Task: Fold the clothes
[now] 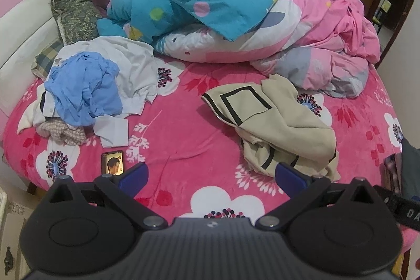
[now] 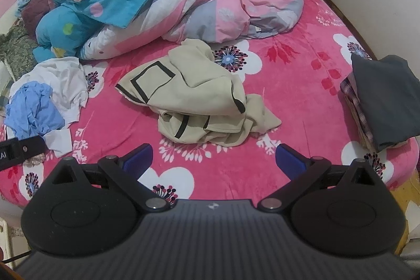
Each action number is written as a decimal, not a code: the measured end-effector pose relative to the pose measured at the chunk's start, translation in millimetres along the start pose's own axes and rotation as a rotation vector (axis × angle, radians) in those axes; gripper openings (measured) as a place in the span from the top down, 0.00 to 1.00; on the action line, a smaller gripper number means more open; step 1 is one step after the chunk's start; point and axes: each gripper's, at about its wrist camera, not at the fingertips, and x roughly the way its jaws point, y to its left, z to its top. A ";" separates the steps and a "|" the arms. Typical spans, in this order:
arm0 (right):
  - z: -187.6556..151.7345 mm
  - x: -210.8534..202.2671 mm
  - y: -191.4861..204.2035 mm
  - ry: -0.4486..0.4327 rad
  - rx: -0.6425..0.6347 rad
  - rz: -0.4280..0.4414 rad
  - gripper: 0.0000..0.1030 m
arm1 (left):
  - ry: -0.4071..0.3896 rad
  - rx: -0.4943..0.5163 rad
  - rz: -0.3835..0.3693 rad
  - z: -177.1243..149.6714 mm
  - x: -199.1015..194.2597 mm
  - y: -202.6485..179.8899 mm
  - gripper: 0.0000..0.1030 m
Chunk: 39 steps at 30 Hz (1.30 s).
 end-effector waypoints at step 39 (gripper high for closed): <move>41.1 280.7 -67.1 0.051 -0.443 0.173 0.68 | 0.059 0.286 -0.120 -2.5 293.0 -101.5 0.47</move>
